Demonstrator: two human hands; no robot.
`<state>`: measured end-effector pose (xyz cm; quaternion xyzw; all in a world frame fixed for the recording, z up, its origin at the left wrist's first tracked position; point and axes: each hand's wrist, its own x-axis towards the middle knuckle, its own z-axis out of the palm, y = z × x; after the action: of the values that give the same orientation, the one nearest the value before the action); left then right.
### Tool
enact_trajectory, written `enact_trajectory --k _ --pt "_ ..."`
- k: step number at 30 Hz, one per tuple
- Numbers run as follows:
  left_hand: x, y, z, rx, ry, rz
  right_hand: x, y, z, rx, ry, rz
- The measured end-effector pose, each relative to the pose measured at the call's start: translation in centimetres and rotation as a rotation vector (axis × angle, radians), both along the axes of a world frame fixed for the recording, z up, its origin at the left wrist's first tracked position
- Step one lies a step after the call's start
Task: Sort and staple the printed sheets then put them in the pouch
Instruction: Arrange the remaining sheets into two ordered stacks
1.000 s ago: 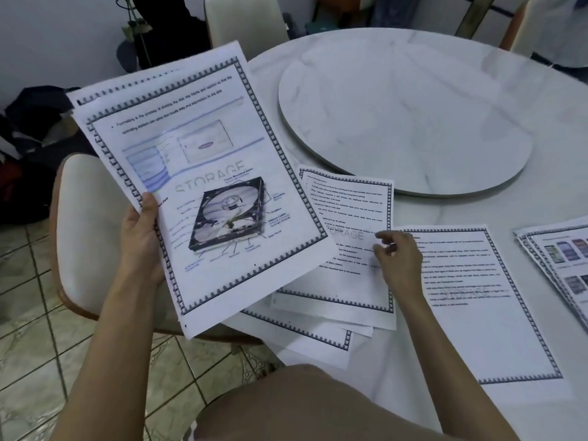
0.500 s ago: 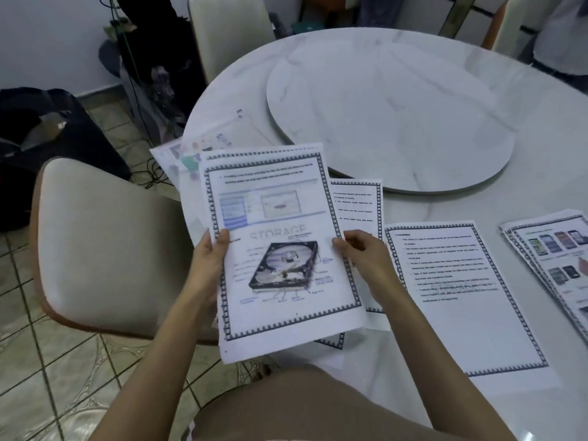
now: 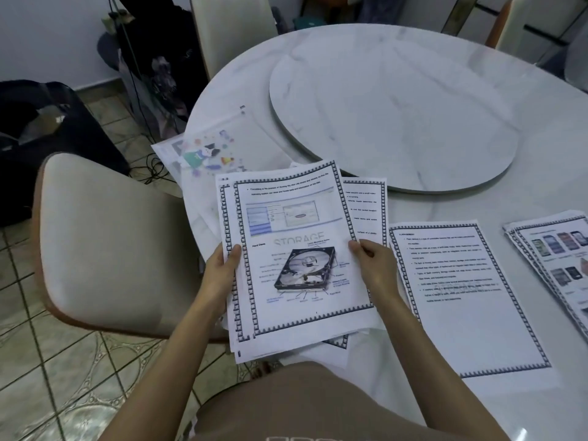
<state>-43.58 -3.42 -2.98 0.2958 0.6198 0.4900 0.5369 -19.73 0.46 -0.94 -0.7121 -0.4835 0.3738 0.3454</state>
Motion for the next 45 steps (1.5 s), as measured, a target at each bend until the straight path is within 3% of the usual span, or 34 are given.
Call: enact_trajectory --k 12,18,28,45 --pt "-1.7 0.2 1.0 0.031 0.026 0.037 5.6 2.1 0.5 0.137 -0.068 -0.457" --pt "-3.3 0.5 1.9 0.08 -0.007 0.081 7.5 2.3 0.5 0.117 -0.088 -0.533" --pt "-4.6 1.3 3.9 0.163 -0.118 0.127 7.1 1.9 -0.6 0.036 -0.112 -0.501" --pt "-4.4 1.8 5.5 0.226 -0.221 0.156 5.6 1.2 -0.9 0.004 -0.194 -0.214"
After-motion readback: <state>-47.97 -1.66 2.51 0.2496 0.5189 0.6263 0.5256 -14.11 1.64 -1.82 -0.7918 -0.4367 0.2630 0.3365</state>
